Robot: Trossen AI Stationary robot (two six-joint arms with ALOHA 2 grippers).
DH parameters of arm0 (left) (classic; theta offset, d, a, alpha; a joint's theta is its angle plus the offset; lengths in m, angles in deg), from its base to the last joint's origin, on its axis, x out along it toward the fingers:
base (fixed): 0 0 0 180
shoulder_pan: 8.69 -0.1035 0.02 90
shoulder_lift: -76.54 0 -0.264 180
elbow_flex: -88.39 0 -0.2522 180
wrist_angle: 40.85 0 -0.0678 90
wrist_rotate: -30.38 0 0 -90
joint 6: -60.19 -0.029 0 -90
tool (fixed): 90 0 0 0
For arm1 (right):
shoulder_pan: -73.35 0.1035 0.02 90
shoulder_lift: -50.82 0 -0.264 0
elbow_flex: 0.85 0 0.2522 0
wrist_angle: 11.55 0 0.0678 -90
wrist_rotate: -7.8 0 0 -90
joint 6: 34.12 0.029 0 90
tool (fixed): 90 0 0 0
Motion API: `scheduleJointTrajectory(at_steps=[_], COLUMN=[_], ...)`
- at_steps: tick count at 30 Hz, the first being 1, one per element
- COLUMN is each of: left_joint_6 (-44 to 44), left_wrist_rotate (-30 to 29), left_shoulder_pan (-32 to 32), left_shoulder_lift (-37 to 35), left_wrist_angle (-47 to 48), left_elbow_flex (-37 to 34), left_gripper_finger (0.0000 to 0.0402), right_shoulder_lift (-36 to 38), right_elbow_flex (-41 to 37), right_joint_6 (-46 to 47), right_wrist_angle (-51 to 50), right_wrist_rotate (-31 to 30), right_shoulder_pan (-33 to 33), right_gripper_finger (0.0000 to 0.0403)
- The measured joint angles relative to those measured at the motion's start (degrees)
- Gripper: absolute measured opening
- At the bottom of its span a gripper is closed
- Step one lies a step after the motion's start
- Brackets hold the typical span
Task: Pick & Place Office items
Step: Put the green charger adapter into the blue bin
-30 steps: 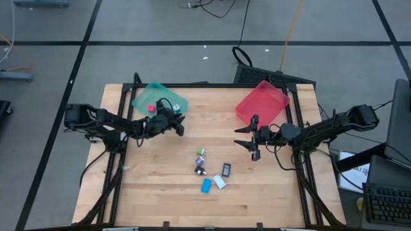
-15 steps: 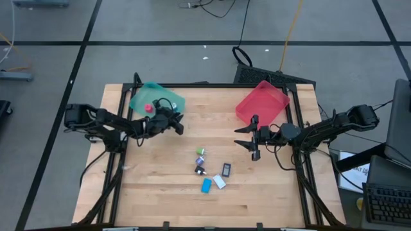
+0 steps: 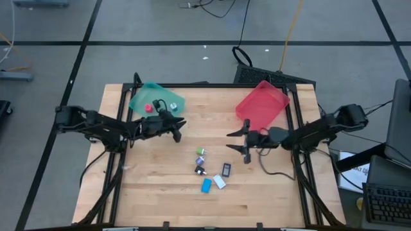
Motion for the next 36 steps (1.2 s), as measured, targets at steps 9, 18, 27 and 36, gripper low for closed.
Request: scheduleJointTrajectory(at_steps=[9,18,27,36], left_joint_6=[-2.3,-7.8,-12.8,-12.7], left_wrist_rotate=[0.1,-3.0,-3.3,-3.4], left_shoulder_pan=[2.8,8.5,12.4,12.6], left_shoulder_lift=[-3.8,-7.2,-9.0,-8.8], left_wrist_angle=[-0.4,-5.1,-7.2,-6.9], left_elbow_flex=[0.0,0.1,0.2,0.2], left_gripper_finger=[0.0093,0.0101,0.0186,0.0233], right_shoulder_lift=[-18.9,-32.8,-36.4,-39.1], right_elbow_flex=[21.3,33.5,33.7,33.7], right_joint_6=[2.6,6.5,7.7,7.4], right_wrist_angle=[-25.2,-36.4,-35.6,-33.9], right_wrist_rotate=[-0.2,0.1,2.9,3.1], right_shoulder_pan=[0.0,-1.9,-3.4,-4.2], right_gripper_finger=[0.0196,0.0260,0.0270,0.0242])
